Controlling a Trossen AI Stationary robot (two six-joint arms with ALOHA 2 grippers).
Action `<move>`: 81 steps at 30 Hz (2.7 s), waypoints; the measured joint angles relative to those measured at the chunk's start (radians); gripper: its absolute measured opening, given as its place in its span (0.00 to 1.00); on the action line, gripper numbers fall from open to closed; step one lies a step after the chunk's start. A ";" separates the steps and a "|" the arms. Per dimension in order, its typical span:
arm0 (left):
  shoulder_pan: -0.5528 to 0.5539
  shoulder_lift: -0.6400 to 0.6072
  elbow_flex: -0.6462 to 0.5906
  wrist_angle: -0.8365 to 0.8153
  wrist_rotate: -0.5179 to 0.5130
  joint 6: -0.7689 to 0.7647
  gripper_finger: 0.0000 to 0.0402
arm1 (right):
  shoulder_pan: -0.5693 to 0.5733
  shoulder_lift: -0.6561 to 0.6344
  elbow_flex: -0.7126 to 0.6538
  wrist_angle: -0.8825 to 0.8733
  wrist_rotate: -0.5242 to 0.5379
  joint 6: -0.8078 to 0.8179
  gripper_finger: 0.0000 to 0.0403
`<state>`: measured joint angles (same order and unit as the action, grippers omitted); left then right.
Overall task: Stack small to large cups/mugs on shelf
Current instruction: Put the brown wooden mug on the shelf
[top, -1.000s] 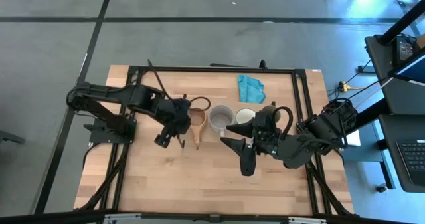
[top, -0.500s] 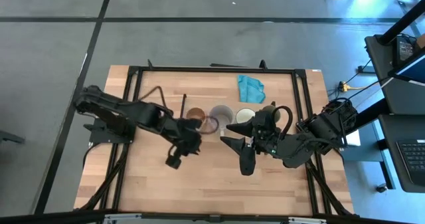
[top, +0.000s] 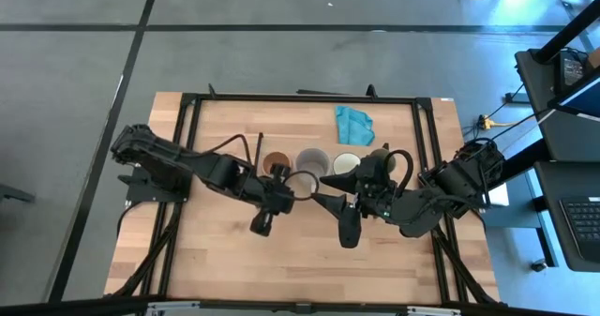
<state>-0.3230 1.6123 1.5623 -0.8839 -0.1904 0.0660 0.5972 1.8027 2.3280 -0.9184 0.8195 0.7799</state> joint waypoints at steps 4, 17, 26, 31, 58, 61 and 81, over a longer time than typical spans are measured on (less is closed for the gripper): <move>0.015 0.000 0.000 -0.013 -0.010 -0.013 0.00 | 0.000 0.000 0.000 0.000 0.000 0.000 0.54; 0.015 0.000 -0.026 -0.081 -0.014 -0.048 0.00 | 0.009 0.000 0.000 0.000 -0.007 0.001 0.54; 0.015 0.000 -0.072 -0.090 -0.015 -0.064 0.00 | 0.010 0.000 0.000 0.000 -0.008 0.003 0.54; 0.010 -0.007 -0.071 -0.049 -0.018 -0.065 0.00 | 0.010 0.000 0.000 0.000 -0.008 0.001 0.54; 0.025 -0.122 -0.039 -0.460 -0.221 -0.275 0.00 | 0.009 0.000 0.000 -0.060 -0.004 0.045 0.54; 0.025 -0.122 -0.088 -0.460 -0.199 -0.278 0.00 | 0.009 0.000 0.000 -0.060 -0.005 0.046 0.54; 0.004 -0.121 -0.147 -0.265 -0.144 -0.266 0.00 | 0.010 0.000 0.000 -0.059 -0.008 0.049 0.54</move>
<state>-0.3192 1.4914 1.4151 -1.1486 -0.3347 -0.1999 0.6067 1.8030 2.3280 -0.9775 0.8120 0.8291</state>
